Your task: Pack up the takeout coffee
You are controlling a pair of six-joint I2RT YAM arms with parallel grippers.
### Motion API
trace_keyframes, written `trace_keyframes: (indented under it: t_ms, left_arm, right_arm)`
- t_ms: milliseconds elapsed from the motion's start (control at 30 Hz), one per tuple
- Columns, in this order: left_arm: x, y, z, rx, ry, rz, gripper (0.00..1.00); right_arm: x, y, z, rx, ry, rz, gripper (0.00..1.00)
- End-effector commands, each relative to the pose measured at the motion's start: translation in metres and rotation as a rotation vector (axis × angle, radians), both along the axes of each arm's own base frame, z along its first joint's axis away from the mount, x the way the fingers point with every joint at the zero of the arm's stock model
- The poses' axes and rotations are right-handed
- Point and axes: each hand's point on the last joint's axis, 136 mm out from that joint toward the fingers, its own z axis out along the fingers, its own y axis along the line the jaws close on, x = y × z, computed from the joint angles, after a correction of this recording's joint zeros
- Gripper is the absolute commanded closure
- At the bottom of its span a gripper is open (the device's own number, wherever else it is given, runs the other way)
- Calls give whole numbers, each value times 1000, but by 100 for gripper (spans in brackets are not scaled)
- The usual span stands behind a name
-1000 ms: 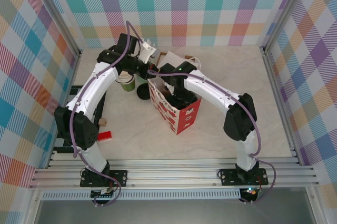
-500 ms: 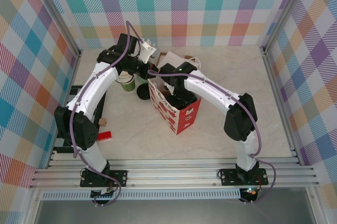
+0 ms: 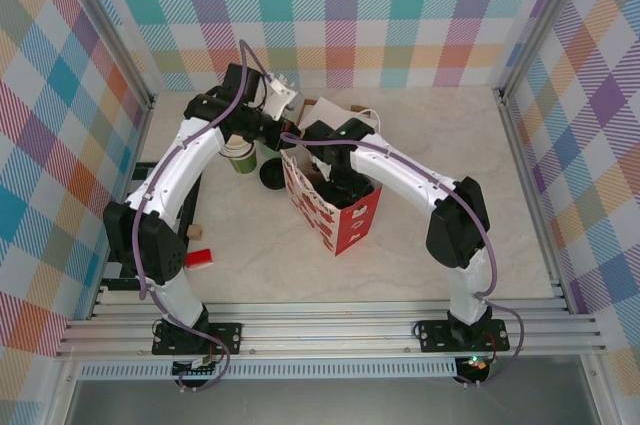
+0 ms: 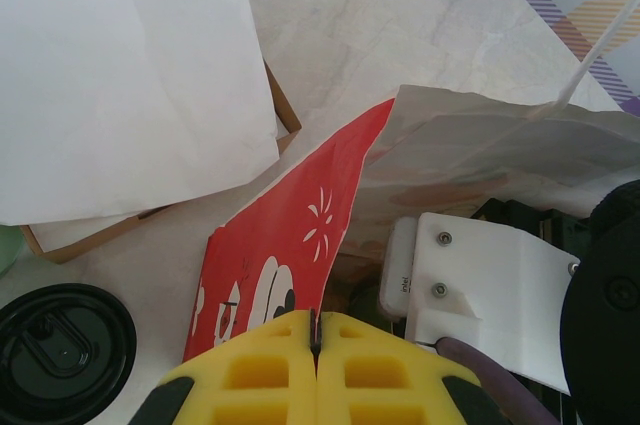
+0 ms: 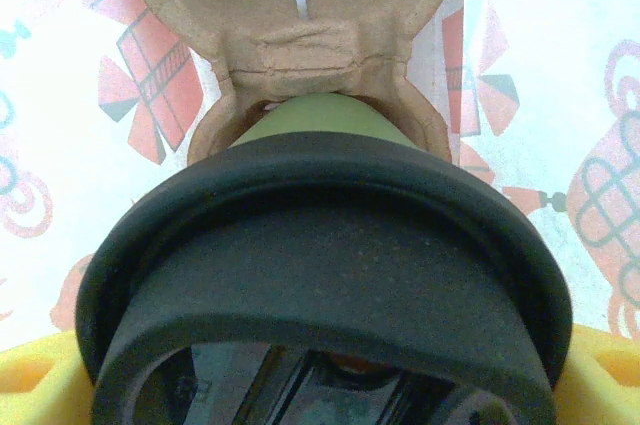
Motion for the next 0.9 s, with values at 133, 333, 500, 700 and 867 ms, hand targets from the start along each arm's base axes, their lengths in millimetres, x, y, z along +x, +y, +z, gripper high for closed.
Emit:
trace_keyframes:
  t_ms: [133, 333, 500, 700, 867]
  left_arm:
    - [-11, 0, 10, -28, -2, -29, 100]
    - [-11, 1, 12, -26, -8, -27, 100]
    - [-11, 0, 12, -27, -8, -29, 100]
    - [-11, 0, 11, -30, -4, -30, 100]
    - [-12, -1, 11, -32, -4, -32, 100]
  right_arm:
    - [0, 1, 13, 45, -27, 17, 58]
    - [-6, -5, 7, 16, 0, 5, 58]
    - [-13, -12, 5, -15, 31, -16, 58]
    - [-15, -16, 5, -36, 43, -31, 58]
    - [-15, -17, 3, -46, 49, -31, 58]
